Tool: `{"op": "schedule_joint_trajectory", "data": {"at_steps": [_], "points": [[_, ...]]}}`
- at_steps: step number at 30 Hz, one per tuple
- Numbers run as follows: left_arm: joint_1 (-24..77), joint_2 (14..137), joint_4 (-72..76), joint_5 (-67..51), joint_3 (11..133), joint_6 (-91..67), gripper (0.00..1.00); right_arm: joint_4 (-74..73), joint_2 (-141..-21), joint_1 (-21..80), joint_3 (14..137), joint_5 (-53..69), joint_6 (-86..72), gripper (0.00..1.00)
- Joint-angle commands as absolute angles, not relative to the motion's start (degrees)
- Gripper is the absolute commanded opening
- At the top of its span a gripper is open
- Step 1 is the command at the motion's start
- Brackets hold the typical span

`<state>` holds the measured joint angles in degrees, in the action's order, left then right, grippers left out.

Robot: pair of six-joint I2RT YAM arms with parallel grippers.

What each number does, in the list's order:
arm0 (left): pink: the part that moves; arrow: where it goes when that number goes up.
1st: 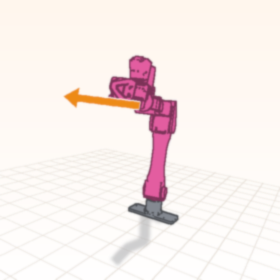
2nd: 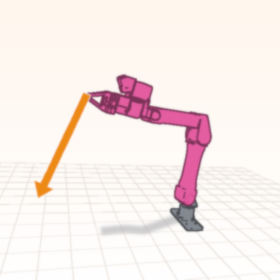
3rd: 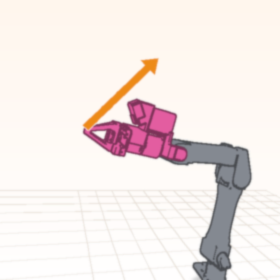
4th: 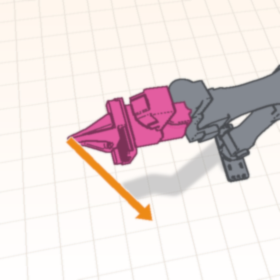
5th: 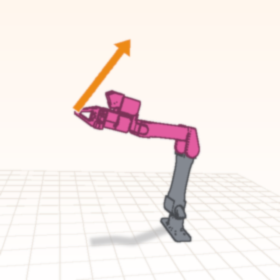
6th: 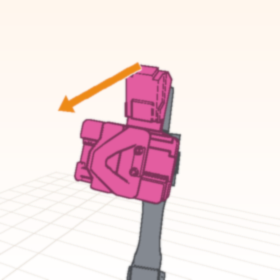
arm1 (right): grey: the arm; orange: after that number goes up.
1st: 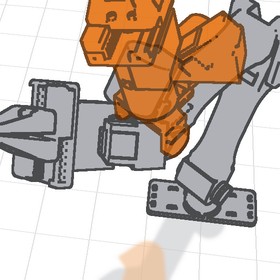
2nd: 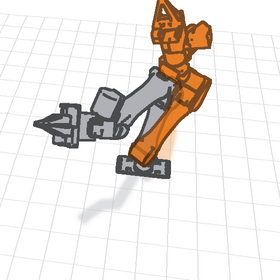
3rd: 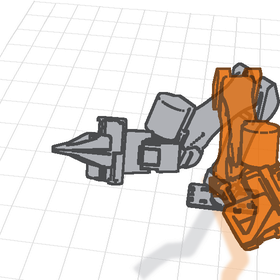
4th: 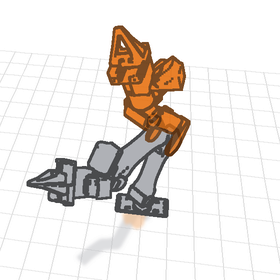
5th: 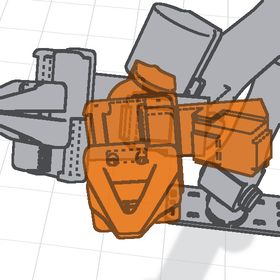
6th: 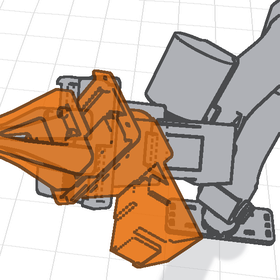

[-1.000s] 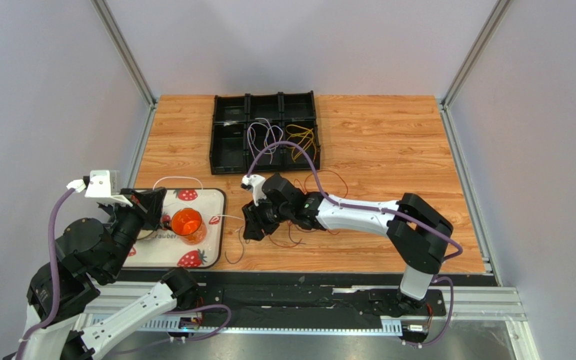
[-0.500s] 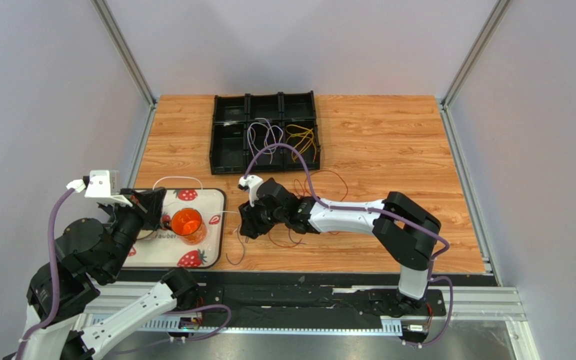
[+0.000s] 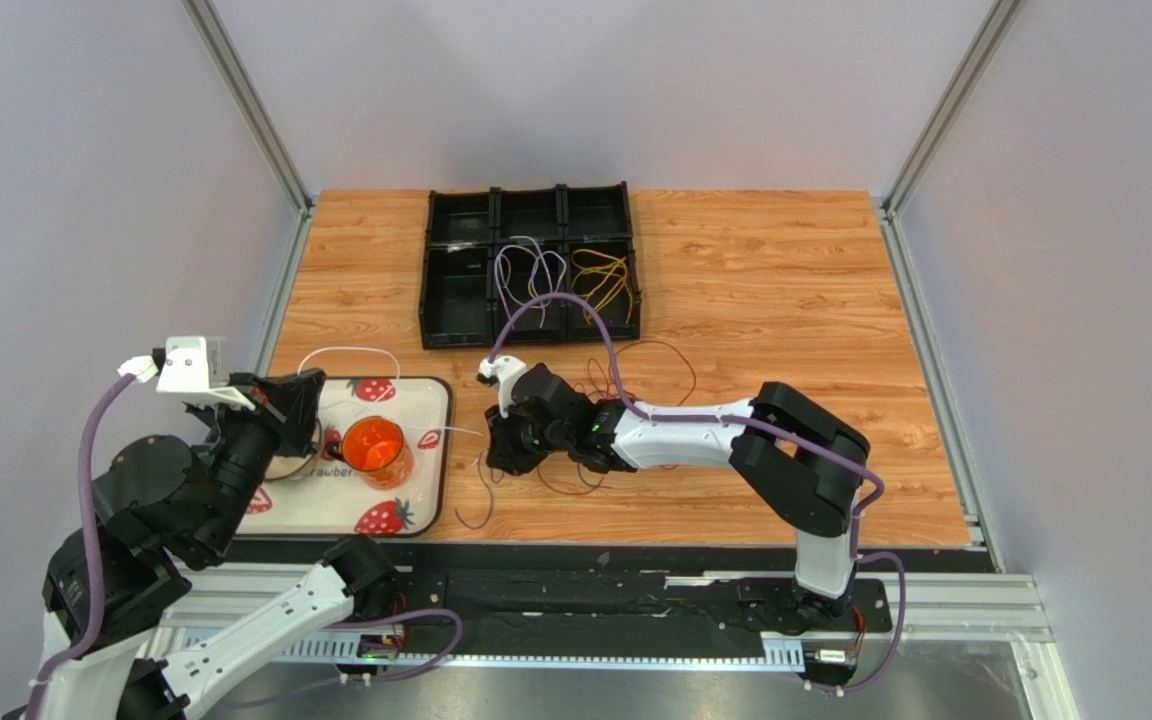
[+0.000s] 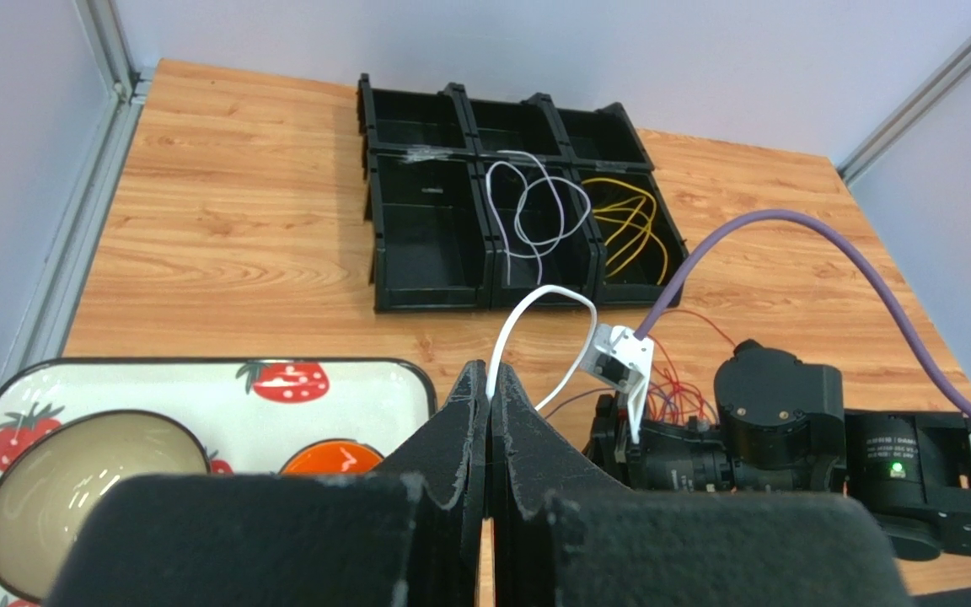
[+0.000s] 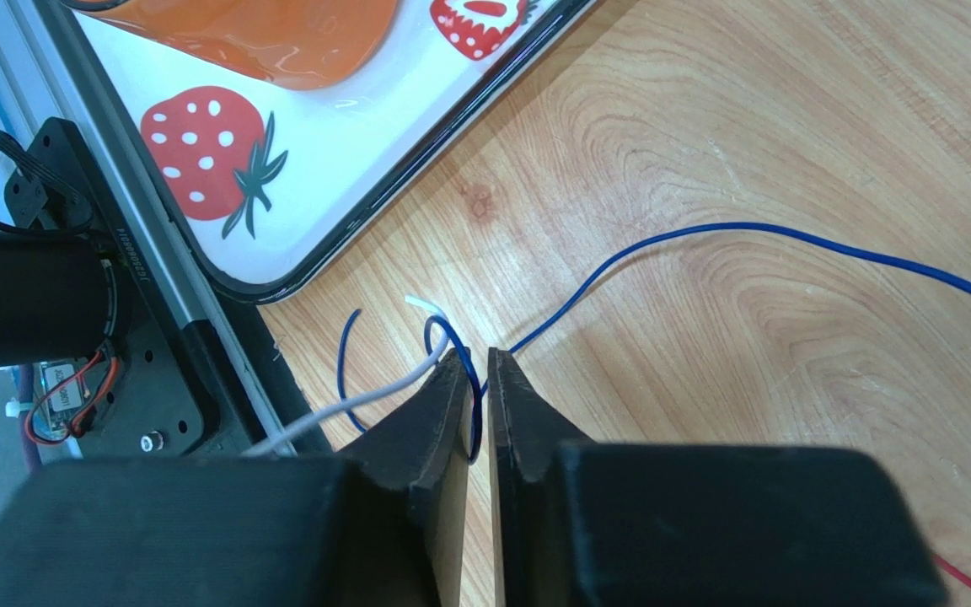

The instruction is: Untangle the cables

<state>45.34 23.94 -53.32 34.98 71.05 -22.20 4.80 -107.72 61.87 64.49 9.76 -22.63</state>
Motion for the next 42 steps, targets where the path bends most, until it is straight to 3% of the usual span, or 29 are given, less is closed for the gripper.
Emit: {"op": "schedule_joint_trajectory", "data": {"at_steps": [1,5,14,27,36,42], "points": [[45.4,26.8,-50.3,36.0,75.4,-18.9,0.0,6.8,-106.1,62.3,63.7,8.1,-22.2,0.07],[45.4,30.6,-48.6,36.8,80.4,-15.5,0.0,2.5,-103.1,62.0,63.4,3.4,-20.7,0.0],[45.4,34.5,-44.4,38.5,91.4,-8.6,0.0,-3.7,-92.6,51.5,57.2,-1.9,-22.1,0.0],[45.5,41.8,-28.3,33.1,82.3,-7.7,0.0,-18.4,-72.4,47.7,55.7,-18.5,-22.3,0.0],[43.9,57.4,-15.7,29.1,81.2,-6.1,0.0,-26.6,-58.7,46.1,48.1,-30.7,-24.8,0.0],[37.0,66.3,-12.6,22.3,82.9,-11.9,0.0,-29.3,-52.6,46.1,43.0,-29.5,-27.2,0.0]]}}
